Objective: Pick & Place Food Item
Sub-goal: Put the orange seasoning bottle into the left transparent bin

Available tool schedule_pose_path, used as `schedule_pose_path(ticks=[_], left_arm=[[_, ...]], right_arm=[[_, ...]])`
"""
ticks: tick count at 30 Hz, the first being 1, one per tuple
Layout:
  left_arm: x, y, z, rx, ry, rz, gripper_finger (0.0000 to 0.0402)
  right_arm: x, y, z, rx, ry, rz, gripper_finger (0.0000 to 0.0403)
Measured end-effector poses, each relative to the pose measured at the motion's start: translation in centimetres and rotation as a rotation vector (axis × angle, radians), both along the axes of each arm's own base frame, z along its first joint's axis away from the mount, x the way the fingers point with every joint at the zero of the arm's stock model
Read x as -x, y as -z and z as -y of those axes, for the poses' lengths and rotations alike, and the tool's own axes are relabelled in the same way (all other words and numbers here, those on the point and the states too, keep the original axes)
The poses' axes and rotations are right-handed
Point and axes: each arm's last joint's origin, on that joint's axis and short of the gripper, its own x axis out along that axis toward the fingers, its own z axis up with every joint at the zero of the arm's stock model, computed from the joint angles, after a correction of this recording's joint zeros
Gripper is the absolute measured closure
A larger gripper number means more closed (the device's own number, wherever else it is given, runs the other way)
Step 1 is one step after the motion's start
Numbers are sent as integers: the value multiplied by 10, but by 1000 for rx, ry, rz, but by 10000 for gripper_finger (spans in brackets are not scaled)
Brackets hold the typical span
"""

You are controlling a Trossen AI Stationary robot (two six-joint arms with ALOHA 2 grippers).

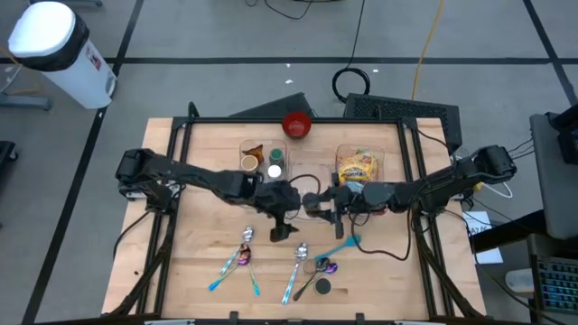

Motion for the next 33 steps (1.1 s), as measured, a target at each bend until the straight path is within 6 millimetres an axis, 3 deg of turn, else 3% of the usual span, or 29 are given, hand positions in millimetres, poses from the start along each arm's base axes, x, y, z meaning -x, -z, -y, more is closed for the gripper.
schedule_pose_path(ticks=[7,10,16,22,33], left_arm=[[4,-74,-2,-111,18,14,23],[2,-91,-3,-141,23,93,28],[-8,-89,-2,-154,49,97,33],[-25,-71,1,-181,95,75,28],[-31,-67,1,-198,114,96,59]], right_arm=[[1,8,-13,12,-43,-54,272],[1,9,-14,13,-49,-57,272],[-1,16,-13,22,-39,-94,272],[-3,17,-11,22,-29,-96,272],[-3,19,-11,27,-28,-111,272]])
